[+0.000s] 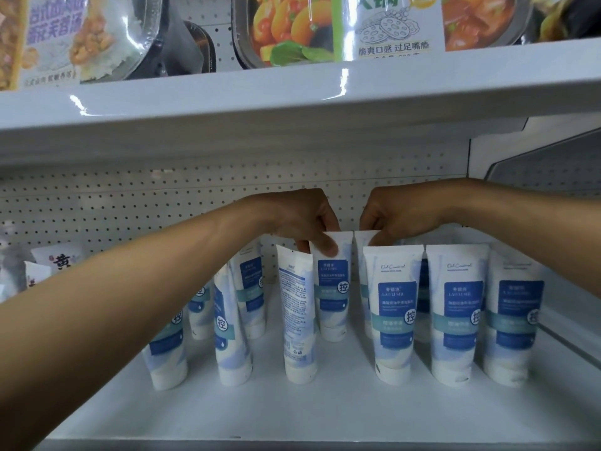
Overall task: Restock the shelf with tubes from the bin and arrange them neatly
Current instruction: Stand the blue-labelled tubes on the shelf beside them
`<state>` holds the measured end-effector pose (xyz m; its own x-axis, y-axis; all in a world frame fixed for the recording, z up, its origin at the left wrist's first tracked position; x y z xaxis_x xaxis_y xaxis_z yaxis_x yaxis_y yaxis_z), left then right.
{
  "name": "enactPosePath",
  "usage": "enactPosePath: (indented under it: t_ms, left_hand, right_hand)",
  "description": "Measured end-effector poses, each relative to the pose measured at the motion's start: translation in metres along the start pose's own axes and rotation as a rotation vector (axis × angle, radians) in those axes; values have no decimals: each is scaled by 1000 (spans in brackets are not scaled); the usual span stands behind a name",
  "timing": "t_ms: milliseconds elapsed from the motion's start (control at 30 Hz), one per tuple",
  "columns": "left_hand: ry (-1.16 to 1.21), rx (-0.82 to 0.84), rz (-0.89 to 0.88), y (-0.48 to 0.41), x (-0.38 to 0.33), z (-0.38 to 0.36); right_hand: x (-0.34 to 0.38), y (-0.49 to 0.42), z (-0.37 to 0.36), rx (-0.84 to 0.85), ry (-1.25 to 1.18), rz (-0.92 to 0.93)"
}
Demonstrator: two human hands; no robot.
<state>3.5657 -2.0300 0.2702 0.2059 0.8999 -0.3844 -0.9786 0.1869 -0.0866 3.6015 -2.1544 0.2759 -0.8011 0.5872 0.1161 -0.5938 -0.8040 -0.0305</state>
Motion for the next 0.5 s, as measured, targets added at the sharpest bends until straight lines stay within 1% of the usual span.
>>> enactPosePath:
  t_ms: [133, 200, 267, 300, 333, 367, 400, 500]
  left_hand:
    - [-50, -10, 5, 8, -5, 6]
    - [-115, -112, -16, 20, -12, 20]
    - [-90, -227, -38, 40, -20, 35]
    - [-56, -251, -56, 53, -23, 39]
    - [-32, -248, -74, 65, -26, 42]
    - [-22, -217, -87, 75, -27, 42]
    - [-23, -168, -90, 85, -27, 40]
    - [-131, 21, -43, 99, -21, 24]
  right_hand:
    - [2, 4, 5, -30, -18, 5]
    - [2, 11, 15, -126, -26, 24]
    - [5, 23, 28, -275, -90, 64]
    - [6, 30, 33, -329, -145, 91]
    - [9, 38, 35, -347, -194, 113]
    - [13, 45, 35, -327, -222, 124]
    - [17, 51, 32, -273, -231, 121]
    - [29, 61, 13, -58, -162, 86]
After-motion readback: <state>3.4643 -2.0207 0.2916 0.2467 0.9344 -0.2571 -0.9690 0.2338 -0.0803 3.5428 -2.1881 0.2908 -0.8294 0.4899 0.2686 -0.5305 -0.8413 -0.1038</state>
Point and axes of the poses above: each hand's wrist, its own y-axis away from the middle knuckle, its own z-axis out of the back of the hand, x = y × z, the point moved 6 cm from there along -y, towards the middle knuckle, and after that the axes turned 3 degrees about -z, right-handed, at the moved point
